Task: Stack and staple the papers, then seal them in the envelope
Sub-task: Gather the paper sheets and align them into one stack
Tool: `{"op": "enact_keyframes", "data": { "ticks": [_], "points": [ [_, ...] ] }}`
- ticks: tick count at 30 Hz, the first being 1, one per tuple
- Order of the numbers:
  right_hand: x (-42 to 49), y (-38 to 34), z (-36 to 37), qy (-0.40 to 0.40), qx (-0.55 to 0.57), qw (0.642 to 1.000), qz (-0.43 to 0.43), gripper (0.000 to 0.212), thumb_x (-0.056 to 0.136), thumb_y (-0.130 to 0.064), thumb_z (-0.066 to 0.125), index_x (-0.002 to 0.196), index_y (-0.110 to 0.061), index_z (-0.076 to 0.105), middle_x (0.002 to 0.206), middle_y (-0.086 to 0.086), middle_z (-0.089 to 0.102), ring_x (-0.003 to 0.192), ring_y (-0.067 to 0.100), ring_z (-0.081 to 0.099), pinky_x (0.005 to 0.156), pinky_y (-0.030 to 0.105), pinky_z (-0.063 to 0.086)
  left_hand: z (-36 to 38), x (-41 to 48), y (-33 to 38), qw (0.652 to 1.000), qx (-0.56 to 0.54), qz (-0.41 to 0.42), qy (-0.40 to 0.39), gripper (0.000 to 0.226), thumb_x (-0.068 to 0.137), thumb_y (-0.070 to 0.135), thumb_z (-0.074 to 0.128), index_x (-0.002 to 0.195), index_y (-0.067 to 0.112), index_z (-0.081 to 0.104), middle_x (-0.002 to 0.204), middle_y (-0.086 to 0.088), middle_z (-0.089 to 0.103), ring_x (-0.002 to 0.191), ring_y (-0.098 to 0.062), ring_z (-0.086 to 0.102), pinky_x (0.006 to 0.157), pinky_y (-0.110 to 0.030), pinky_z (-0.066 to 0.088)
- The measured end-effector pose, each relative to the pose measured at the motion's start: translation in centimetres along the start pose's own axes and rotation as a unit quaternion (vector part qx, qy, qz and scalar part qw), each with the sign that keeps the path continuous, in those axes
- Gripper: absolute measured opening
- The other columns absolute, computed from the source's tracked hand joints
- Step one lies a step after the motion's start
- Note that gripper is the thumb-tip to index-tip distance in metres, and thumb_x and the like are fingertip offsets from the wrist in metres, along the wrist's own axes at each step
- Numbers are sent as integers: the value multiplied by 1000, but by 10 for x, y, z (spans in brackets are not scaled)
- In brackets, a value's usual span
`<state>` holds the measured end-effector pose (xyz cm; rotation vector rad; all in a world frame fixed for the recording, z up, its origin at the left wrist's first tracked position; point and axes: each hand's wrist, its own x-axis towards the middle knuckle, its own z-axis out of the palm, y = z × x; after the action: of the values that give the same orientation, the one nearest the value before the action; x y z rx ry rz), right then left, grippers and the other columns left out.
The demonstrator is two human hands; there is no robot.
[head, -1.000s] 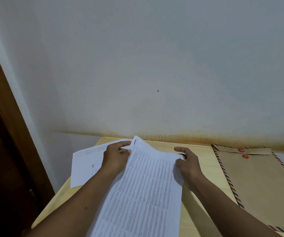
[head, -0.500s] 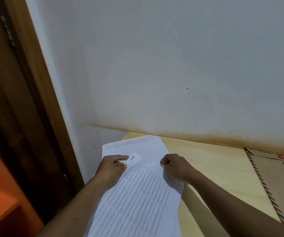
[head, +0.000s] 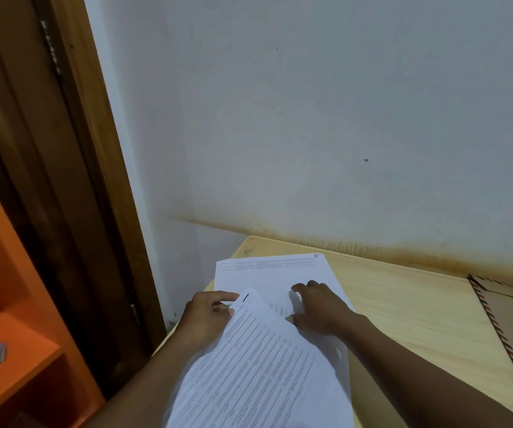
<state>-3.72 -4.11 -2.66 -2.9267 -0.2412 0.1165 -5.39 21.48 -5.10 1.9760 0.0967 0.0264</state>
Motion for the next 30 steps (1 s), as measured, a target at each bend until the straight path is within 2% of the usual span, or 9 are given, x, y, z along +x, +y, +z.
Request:
{"op": "enact_keyframes", "data": {
  "ticks": [3, 7, 11, 15, 19, 21, 23, 25, 30],
  "points": [
    [-3, 10, -1, 15, 6, 1000, 3, 73, 85, -51, 65, 149, -28, 37, 137, 1, 50, 131, 24, 42, 103, 41, 41, 12, 0, 2, 1000, 16, 19, -10, 30, 93, 8, 70, 100, 37, 78, 58, 14, 62, 63, -9, 56, 70, -21, 46],
    [-4, 13, -3, 35, 9, 999, 7, 67, 84, -46, 68, 144, -32, 41, 130, -3, 57, 127, 22, 46, 101, 41, 35, 20, -2, 9, 998, 37, 44, -18, 30, 94, 8, 69, 103, 36, 77, 59, 13, 59, 65, 2, 60, 76, -15, 44],
    [-6, 13, -3, 34, 37, 999, 8, 64, 83, -38, 70, 141, -33, 43, 121, -5, 61, 121, 20, 52, 99, 40, 34, 21, -3, 13, 998, 41, 47, -19, 31, 93, 9, 70, 103, 38, 76, 72, 5, 69, 79, -6, 66, 79, -19, 45],
    [-7, 13, -6, 39, 123, 992, -3, 60, 81, -23, 70, 136, -30, 47, 110, -3, 59, 104, 18, 55, 92, 32, 43, 21, -3, 15, 998, 12, 52, -15, 31, 92, 9, 71, 102, 37, 77, 66, 9, 68, 71, -7, 65, 75, -19, 49],
    [-16, 23, -26, 48, 229, 972, -15, 53, 79, -21, 70, 127, -34, 53, 108, -6, 62, 88, 8, 59, 78, 21, 49, 20, 2, 24, 998, -24, 59, -29, 28, 92, 8, 72, 102, 33, 79, 63, 11, 64, 65, -7, 60, 74, -20, 49],
    [-24, 28, -37, 71, 300, 951, -10, 42, 82, -22, 68, 121, -33, 59, 91, -12, 62, 71, 1, 58, 66, 13, 46, 21, 5, 32, 996, -44, 66, -35, 29, 91, 7, 74, 101, 33, 79, 65, 10, 67, 69, -8, 63, 80, -24, 50],
    [-32, 35, -46, 81, 374, 924, -10, 28, 88, -12, 62, 114, -25, 66, 67, -14, 56, 57, 1, 52, 59, 9, 41, 24, 8, 40, 995, -51, 70, -42, 30, 91, 7, 74, 101, 35, 79, 71, 7, 72, 77, -11, 69, 87, -27, 51],
    [-40, 42, -51, 85, 408, 909, -12, 25, 92, -4, 57, 105, -21, 70, 58, -14, 51, 56, 4, 49, 61, 11, 41, 31, 9, 47, 994, -56, 79, -51, 30, 91, 10, 74, 98, 39, 79, 75, 8, 74, 85, -10, 71, 95, -30, 51],
    [-57, 53, -52, 113, 454, 884, -8, 19, 93, -4, 58, 99, -16, 70, 72, -5, 60, 65, 12, 53, 67, 23, 45, 59, 5, 62, 992, -60, 93, -62, 28, 92, 15, 72, 98, 42, 78, 78, 11, 75, 97, -4, 71, 102, -31, 48]
  ]
}}
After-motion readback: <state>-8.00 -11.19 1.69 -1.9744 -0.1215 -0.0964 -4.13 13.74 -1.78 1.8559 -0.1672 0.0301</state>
